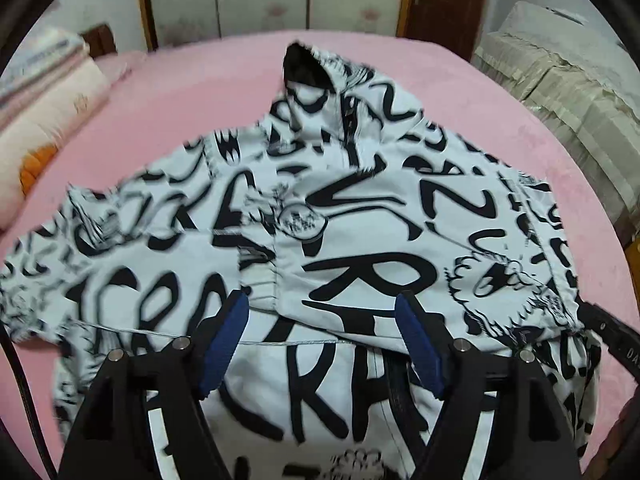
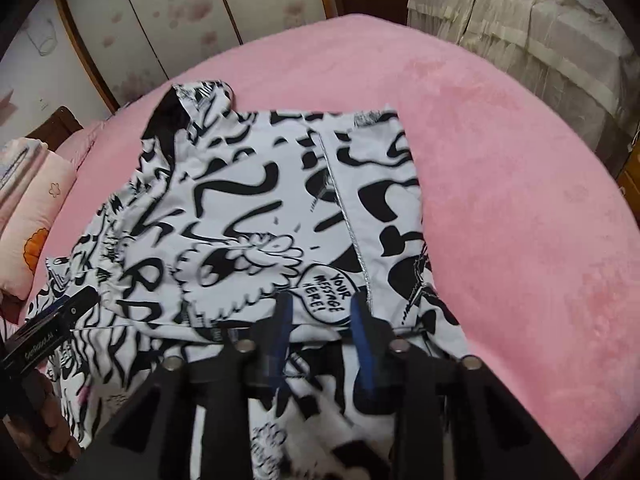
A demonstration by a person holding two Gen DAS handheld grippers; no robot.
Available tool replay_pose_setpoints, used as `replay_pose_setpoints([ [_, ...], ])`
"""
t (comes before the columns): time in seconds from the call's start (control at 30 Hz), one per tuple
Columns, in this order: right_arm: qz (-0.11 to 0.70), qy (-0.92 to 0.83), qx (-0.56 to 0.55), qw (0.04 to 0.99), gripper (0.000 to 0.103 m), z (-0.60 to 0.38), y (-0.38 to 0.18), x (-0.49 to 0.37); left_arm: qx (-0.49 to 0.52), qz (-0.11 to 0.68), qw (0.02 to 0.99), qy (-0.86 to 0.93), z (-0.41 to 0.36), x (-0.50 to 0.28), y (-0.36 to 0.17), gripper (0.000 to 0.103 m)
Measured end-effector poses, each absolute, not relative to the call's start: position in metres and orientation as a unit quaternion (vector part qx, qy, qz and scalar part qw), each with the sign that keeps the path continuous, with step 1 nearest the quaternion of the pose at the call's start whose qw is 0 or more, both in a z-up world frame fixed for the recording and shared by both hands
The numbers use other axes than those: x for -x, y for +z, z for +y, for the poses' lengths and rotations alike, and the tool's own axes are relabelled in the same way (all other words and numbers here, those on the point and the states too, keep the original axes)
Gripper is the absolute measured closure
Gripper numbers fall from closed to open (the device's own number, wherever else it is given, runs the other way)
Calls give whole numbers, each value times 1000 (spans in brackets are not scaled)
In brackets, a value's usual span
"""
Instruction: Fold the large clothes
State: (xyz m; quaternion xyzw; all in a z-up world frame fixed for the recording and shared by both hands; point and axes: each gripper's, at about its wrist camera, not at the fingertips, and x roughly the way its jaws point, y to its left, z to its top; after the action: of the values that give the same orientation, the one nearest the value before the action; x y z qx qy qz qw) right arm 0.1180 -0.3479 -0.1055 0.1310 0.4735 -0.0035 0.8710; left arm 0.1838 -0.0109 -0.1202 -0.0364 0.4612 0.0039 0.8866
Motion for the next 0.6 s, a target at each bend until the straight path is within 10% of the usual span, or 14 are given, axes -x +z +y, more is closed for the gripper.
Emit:
replay_pose_setpoints([
  [0.6, 434, 27, -112, 894, 72, -286, -12, -35, 7, 443, 895, -52, 18, -87, -28, 29],
])
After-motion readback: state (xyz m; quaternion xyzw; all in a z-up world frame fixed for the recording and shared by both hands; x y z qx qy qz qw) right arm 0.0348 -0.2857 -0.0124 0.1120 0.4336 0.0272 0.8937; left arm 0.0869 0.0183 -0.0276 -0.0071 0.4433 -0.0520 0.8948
